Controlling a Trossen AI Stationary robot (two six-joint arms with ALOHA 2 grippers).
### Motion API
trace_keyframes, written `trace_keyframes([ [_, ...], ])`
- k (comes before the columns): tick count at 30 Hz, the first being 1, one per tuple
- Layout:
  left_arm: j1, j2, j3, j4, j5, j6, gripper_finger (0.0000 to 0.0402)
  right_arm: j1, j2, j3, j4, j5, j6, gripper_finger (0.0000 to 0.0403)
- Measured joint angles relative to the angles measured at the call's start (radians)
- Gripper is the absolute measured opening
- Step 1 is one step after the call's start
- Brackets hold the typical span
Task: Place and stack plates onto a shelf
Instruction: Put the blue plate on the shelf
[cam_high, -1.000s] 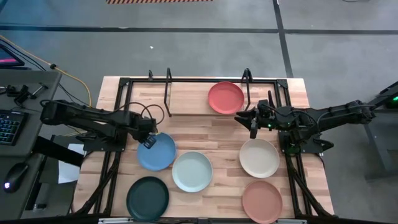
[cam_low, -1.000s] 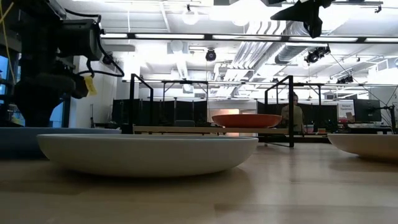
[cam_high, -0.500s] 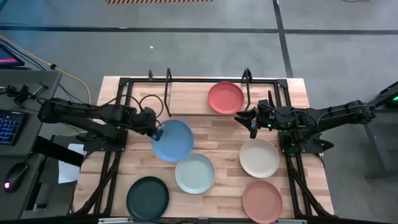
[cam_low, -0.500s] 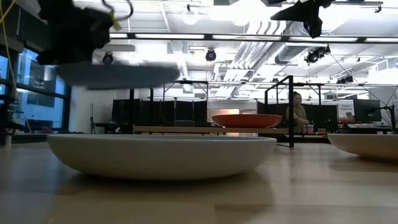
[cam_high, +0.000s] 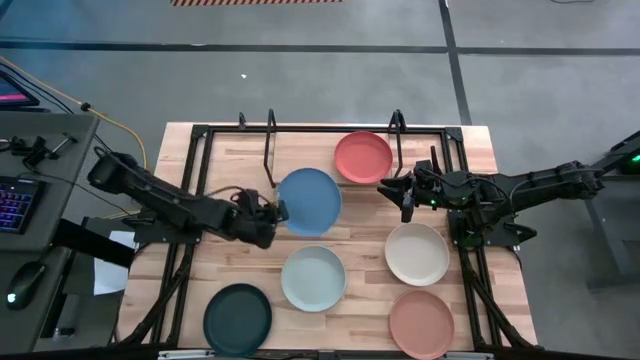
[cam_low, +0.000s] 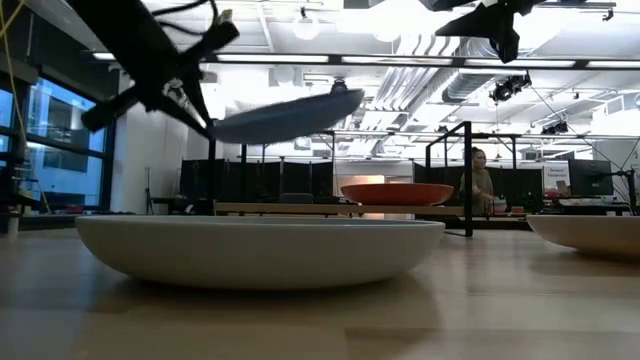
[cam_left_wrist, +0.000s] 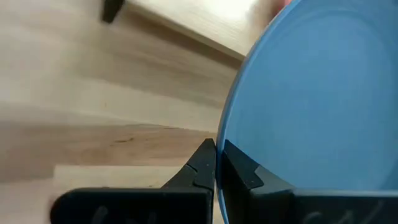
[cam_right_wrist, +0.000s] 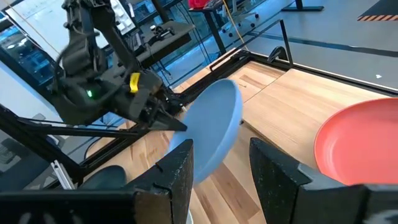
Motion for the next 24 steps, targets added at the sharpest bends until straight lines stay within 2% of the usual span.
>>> trace_keyframes([
  [3, 0.01, 0.073, 0.0, 0.019, -0.037, -0.186, 0.0001, 0.0, 0.0, 0.0, -0.005, 0.0, 0.0, 0.0138],
  [5, 0.031, 0.119, -0.001, 0.06, -0.051, -0.225, 0.0, 0.0, 0.0, 0.0, -0.007, 0.0, 0.0, 0.0138],
  [9, 0.1, 0.186, -0.001, 0.158, -0.037, -0.189, 0.0, 0.0, 0.0, 0.0, -0.016, 0.0, 0.0, 0.0138],
  [12, 0.159, 0.205, -0.002, 0.163, -0.027, -0.186, 0.0, 0.0, 0.0, 0.0, -0.018, 0.0, 0.007, 0.0138],
  [24, 0.327, 0.195, -0.001, 0.188, -0.026, -0.203, 0.0, 0.0, 0.0, 0.0, -0.019, -0.004, 0.035, 0.0138],
])
